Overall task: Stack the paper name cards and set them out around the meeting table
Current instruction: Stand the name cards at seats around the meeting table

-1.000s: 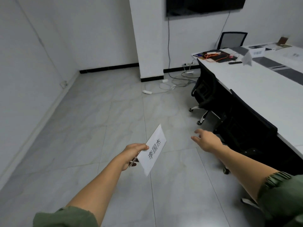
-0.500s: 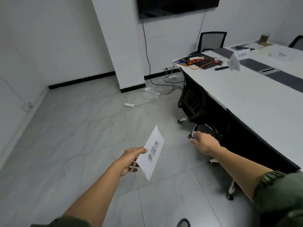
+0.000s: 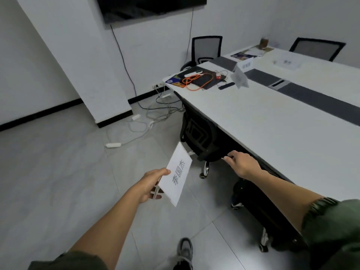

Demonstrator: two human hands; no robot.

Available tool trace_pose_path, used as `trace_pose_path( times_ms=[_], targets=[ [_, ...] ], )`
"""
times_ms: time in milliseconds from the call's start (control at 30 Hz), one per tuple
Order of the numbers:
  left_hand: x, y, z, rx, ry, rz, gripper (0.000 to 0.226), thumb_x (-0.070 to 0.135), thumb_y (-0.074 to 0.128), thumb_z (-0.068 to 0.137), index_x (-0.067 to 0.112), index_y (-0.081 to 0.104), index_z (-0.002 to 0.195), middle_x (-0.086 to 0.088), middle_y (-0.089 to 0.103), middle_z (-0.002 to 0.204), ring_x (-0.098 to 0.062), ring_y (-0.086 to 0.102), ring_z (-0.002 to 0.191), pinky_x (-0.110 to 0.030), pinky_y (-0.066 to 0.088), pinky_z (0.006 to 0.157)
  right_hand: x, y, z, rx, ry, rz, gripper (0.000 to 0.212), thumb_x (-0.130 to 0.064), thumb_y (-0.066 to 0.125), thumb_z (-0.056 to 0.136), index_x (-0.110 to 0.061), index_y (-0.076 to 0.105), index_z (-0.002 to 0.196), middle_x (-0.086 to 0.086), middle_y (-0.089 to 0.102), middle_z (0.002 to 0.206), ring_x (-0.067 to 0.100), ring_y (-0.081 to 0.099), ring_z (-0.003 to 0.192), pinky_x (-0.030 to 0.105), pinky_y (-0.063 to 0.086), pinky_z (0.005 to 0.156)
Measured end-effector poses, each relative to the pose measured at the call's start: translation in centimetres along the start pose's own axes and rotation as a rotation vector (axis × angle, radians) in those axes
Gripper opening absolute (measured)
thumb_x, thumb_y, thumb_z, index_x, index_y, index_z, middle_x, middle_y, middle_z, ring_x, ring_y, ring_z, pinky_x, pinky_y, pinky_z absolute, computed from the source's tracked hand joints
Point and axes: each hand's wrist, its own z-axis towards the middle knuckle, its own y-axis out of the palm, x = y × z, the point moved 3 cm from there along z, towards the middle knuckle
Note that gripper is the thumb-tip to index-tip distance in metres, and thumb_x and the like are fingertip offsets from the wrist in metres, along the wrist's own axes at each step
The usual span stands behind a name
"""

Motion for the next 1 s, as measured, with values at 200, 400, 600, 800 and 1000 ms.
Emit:
trace_pose_path(
  times_ms=[200,400,600,800,1000],
  targets=[
    [9.9,2.3,9.9,-0.162,0.069,0.131,0.032,0.041,0.062,0.085,0.021,0.064,0.111,-0.008,0.070,0.102,-0.025,0.063,0.087,-0.039,0.054,0.075,4.1,-4.5,5.3,0.101,0.217,0.035,0.047,-0.056,0.033,0.100,-0.023,0.059,0.123,0.001,0.067,0.116,0.025,0.060,0.108,0.036,0.047,0.086],
    [18.3,9.2,16.7,-0.321,0.109,0.275,0.033,0.040,0.066,0.081,0.020,0.066,0.107,-0.010,0.072,0.103,-0.028,0.065,0.090,-0.039,0.052,0.078,10.8,-6.8,4.5,0.151,0.454,0.086,0.051,-0.056,0.031,0.100,-0.023,0.055,0.130,0.001,0.066,0.121,0.025,0.058,0.113,0.036,0.043,0.085],
    [23.2,20.8,20.2,-0.472,0.127,0.348,0.016,0.028,0.065,0.087,0.016,0.067,0.097,-0.012,0.072,0.094,-0.024,0.064,0.077,-0.029,0.047,0.063,21.0,-8.8,2.1,0.174,0.692,0.128,0.051,-0.058,0.031,0.099,-0.023,0.053,0.131,0.000,0.066,0.120,0.023,0.058,0.111,0.036,0.044,0.084],
    [26.5,32.1,22.6,-0.539,0.130,0.462,0.026,0.034,0.067,0.084,0.018,0.067,0.105,-0.010,0.073,0.104,-0.024,0.064,0.086,-0.034,0.047,0.075,31.5,-10.8,1.5,0.168,0.821,0.169,0.053,-0.057,0.034,0.098,-0.023,0.049,0.136,0.002,0.063,0.128,0.024,0.056,0.117,0.038,0.045,0.092],
    [28.0,41.4,24.1,-0.542,0.095,0.538,0.026,0.036,0.066,0.085,0.020,0.065,0.106,-0.010,0.070,0.102,-0.027,0.062,0.087,-0.035,0.048,0.074,39.4,-10.9,1.0,0.144,0.910,0.182,0.053,-0.056,0.038,0.098,-0.023,0.047,0.138,0.002,0.061,0.129,0.022,0.054,0.122,0.037,0.044,0.095]
  ],
)
